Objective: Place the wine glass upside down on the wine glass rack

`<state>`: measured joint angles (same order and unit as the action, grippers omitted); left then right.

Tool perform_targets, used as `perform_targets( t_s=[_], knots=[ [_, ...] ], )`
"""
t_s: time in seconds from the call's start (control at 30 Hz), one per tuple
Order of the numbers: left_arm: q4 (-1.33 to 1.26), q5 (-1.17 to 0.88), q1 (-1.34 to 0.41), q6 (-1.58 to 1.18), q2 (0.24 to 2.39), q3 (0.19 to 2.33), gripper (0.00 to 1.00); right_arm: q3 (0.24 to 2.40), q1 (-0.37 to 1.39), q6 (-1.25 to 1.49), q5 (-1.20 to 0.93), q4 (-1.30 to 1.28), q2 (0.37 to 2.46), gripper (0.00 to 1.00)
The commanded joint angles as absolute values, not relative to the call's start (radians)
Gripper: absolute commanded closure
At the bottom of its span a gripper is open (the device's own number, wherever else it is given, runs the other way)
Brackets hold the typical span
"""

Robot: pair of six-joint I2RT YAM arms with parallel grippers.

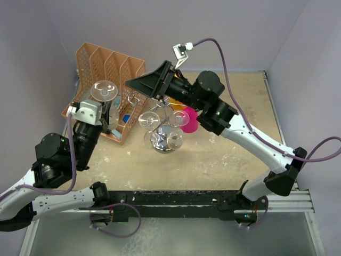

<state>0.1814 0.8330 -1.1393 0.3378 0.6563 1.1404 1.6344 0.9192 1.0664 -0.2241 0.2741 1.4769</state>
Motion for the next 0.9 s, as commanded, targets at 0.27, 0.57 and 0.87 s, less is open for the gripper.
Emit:
perform_targets(
  t_s=[0.27,0.57,0.87],
  knots=[
    [0.180,0.731,-1.138,0.401,0.653,1.155,1.00,1.731,0.999,1.094,-0.261,0.317,1.549,0.52],
    [0.247,0.722,-1.138,0.385,0.655,1.159,0.95,1.725,1.027,1.146,-0.294,0.334,1.580,1.00],
    [0.479,0.827,-1.138,0.043,0.589,1.181,0.53,1.709,1.035,1.172,-0.303,0.368,1.604,1.00]
  ],
)
